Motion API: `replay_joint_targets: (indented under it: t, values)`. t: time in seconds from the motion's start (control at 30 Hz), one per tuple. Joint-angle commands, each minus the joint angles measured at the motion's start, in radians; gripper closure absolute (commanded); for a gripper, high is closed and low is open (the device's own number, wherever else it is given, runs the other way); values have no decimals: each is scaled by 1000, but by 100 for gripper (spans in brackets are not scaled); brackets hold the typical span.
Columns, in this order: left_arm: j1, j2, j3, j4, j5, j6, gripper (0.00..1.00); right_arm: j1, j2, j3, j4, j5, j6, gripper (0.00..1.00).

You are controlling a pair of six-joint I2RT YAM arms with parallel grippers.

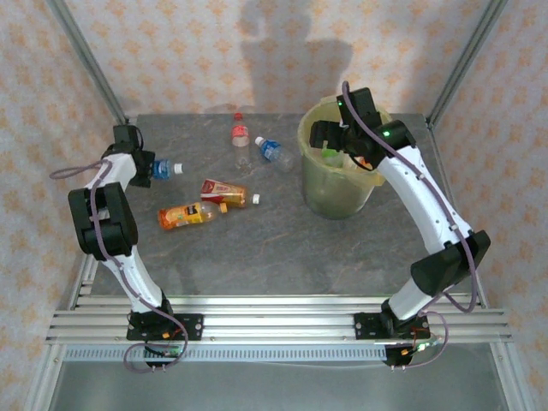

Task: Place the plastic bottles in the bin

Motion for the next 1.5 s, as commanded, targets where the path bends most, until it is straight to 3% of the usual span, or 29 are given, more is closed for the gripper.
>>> replay_joint_targets:
  t: [0.0,0.3,0.47,0.7,1.03,1.3,1.47]
  values:
    - [-45,-119,80,-34,43,125,37,9,-73,-11,28,0,-25,1]
    - [-239,-262,195,-107,179,329,37,11,-159,-99,109,-256,-42,1]
    - [-366,-306,236,-123,250,381,37,34,-164,-153,204,-436,-32,1]
    - [-501,-331,241,-74,376,386,36,112,-91,-139,286,-545,-17,1]
    - [-608,-316,274,-49,427,374,35,207,-1,-87,334,-588,-27,1]
    - [-669,-290,303,-54,468,368,35,220,44,-55,368,-572,-15,0]
    - [-686,-279,309,-68,474,362,35,221,50,-55,385,-514,-14,11]
